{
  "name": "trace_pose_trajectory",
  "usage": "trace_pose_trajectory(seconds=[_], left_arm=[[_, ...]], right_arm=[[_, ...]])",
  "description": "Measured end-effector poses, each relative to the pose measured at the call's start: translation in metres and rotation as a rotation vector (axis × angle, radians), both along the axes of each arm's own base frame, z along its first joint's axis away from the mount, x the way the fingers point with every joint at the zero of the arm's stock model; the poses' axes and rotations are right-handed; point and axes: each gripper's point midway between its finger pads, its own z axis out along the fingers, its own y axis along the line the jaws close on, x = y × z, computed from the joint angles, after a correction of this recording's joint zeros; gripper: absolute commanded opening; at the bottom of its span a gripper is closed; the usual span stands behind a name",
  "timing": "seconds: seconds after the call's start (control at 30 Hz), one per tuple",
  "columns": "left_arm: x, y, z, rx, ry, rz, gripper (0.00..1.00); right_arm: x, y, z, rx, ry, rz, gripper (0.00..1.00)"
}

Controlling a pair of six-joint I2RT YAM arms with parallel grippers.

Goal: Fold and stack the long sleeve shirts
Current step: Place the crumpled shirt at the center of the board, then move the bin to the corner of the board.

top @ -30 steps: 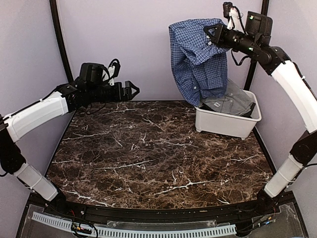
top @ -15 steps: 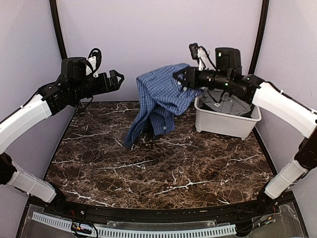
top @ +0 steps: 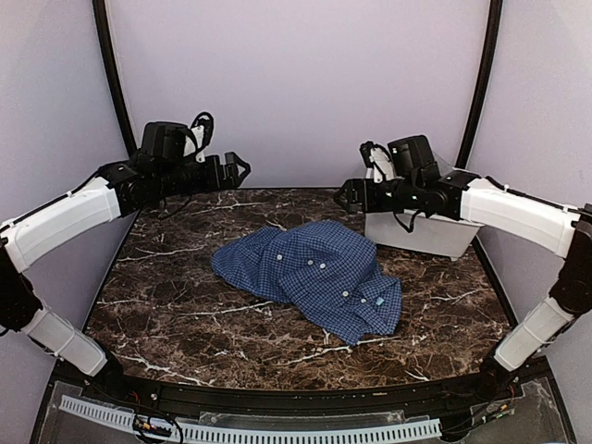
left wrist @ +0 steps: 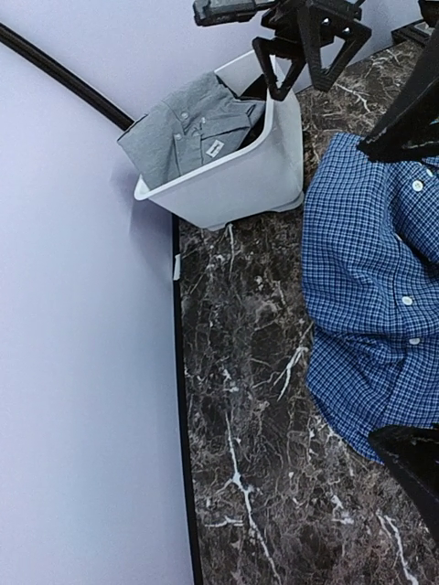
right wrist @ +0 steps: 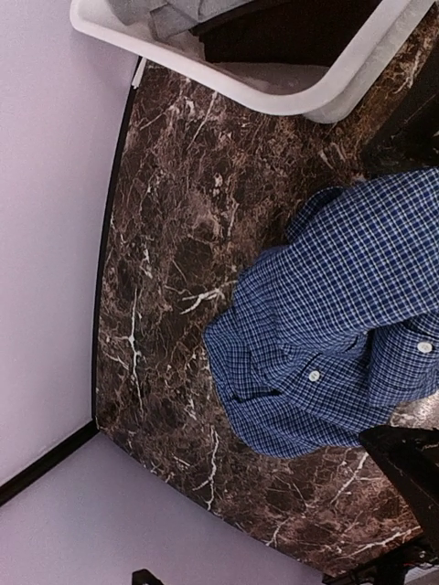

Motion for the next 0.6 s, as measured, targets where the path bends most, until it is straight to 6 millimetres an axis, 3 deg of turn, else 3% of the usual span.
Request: trace_pose_trajectory(seconds=[0.2,0.37,0.6], left_arm=[[0.003,-0.024,-0.034,-0.020,0.089,-0.088,0.99],[0.002,-0.035,-0.053,-0.037,0.146,-0.129,0.99],[0.000,-0.041,-0.061,-0.051,0.177,-0.159,0.99]], right_arm=[[0.036,0.011,-0.036,-0.024,0.062,-0.066,0.93],[0.070,0.033,-0.044,-0.019,0.068,-0.087,0.94],[0.093,0.025,-0.067,-0.052,0.093,-0.164,0.95]])
